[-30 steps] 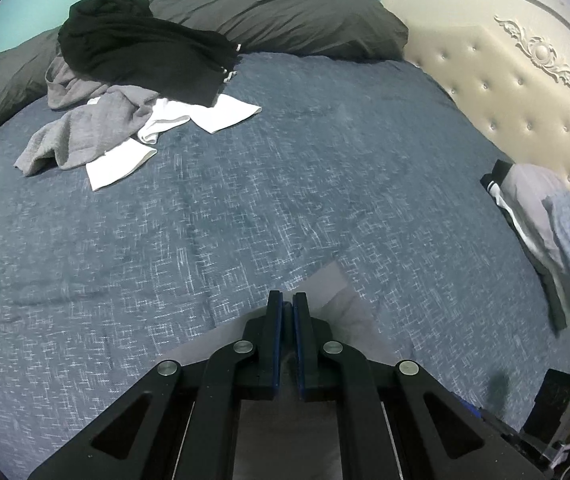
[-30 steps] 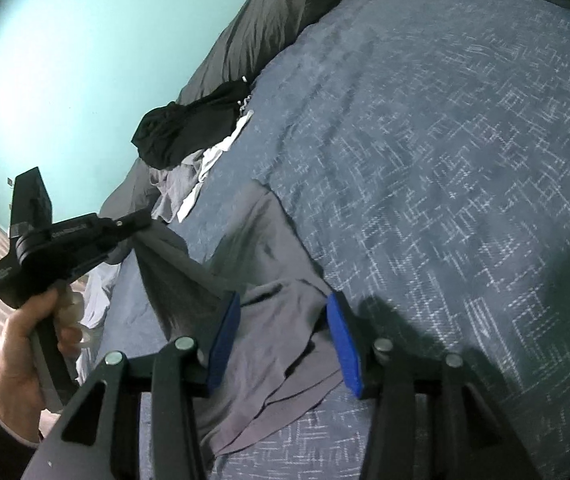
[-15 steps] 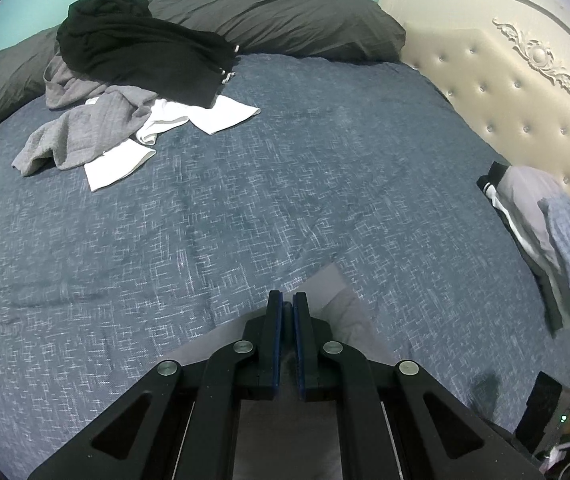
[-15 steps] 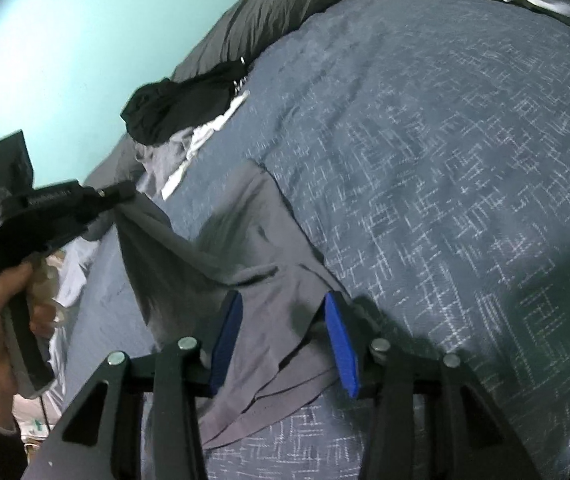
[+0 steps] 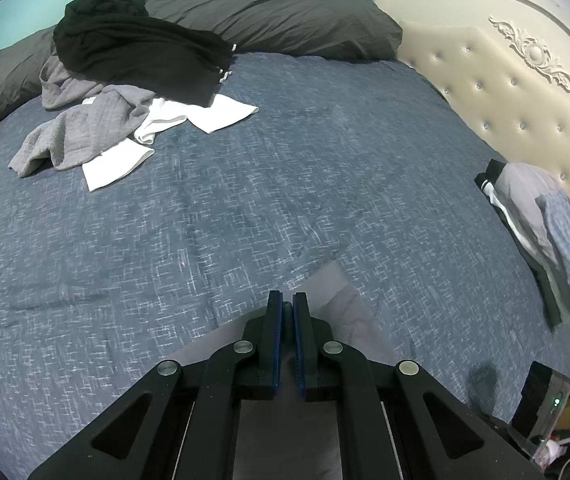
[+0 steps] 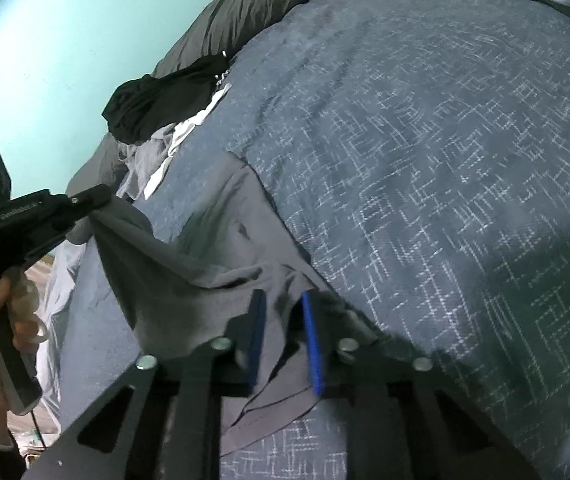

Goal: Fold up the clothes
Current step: 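Close the right tool on the grey briefs' edge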

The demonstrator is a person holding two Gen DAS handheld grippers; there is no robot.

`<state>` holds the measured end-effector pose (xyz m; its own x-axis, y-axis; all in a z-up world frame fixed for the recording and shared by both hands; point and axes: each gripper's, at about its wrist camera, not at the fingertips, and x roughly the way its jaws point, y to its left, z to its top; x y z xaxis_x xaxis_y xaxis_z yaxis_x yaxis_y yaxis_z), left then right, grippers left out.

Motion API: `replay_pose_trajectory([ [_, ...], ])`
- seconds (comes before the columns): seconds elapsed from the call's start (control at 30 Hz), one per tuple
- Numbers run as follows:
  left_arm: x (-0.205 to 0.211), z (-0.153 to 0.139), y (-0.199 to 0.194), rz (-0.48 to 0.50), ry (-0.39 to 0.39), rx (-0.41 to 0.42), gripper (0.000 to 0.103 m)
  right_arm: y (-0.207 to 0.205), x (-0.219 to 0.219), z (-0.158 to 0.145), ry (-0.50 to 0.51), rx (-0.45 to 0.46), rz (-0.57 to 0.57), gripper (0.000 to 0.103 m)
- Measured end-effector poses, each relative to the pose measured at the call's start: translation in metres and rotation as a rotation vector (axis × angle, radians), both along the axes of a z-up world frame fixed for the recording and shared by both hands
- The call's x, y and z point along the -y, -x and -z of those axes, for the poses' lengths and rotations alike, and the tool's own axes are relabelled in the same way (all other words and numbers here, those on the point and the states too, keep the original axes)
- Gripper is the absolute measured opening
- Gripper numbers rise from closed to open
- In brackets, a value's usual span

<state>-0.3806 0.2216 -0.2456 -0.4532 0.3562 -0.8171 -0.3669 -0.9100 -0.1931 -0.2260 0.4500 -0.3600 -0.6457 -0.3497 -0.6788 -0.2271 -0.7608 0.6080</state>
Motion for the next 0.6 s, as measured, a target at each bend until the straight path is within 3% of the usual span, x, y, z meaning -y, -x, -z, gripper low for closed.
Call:
replay_pose_trajectory([
  [0.1,0.002,0.0,0.001,-0.002,-0.001,0.0,0.005,0.0,-0.001,0.001,-0.002,-0.002,0.005,0.001],
  [0.6,-0.014,0.001,0.013,-0.012,-0.008,0.013,0.005,-0.03,-0.02,-0.024,0.011,-0.079,0.026,0.001],
])
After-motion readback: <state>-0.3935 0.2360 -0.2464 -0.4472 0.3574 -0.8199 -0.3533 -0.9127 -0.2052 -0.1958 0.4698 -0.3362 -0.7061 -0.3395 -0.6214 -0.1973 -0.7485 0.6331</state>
